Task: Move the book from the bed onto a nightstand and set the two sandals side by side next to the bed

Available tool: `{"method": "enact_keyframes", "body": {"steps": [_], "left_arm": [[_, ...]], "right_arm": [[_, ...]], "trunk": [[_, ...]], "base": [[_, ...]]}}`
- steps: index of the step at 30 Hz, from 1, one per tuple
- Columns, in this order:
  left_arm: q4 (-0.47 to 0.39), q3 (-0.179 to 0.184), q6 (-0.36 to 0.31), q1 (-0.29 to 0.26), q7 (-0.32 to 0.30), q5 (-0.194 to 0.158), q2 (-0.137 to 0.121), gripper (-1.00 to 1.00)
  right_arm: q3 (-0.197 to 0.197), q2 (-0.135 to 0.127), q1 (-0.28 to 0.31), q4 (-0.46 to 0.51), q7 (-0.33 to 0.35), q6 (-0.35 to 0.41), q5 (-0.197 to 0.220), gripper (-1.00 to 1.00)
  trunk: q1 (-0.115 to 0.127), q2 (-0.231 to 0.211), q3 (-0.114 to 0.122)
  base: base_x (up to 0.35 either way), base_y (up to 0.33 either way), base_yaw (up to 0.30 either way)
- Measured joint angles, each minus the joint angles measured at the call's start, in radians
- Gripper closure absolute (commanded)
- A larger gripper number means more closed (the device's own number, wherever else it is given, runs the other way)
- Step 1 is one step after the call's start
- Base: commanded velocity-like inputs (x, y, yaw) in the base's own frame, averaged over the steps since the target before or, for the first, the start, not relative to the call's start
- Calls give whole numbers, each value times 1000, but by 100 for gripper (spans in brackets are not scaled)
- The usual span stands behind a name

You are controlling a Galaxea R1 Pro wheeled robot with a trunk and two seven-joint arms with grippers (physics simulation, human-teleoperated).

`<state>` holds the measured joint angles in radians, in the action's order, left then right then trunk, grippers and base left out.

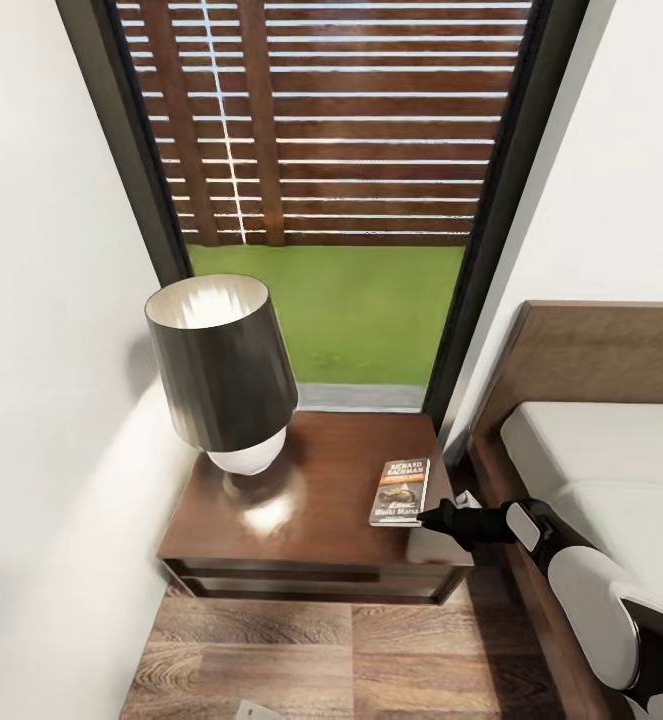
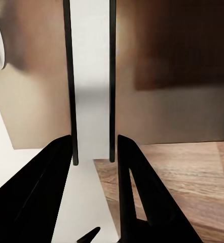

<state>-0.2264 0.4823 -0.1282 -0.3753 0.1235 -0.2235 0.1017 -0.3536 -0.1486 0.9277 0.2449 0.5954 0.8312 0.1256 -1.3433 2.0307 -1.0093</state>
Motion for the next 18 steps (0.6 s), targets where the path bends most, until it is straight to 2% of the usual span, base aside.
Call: {"method": "enact_keyframes", "body": {"steps": [13, 18], "left_arm": [[0, 1, 0, 0, 0, 0, 1, -100], [0, 1, 0, 0, 0, 0, 1, -100]], "right_arm": [[-1, 0, 0, 0, 0, 0, 2, 100], [0, 0, 0, 0, 0, 0, 0, 100]], "trunk": [[0, 0, 0], [-19, 35, -16]], "base": [[0, 0, 0], [0, 0, 0]]}}
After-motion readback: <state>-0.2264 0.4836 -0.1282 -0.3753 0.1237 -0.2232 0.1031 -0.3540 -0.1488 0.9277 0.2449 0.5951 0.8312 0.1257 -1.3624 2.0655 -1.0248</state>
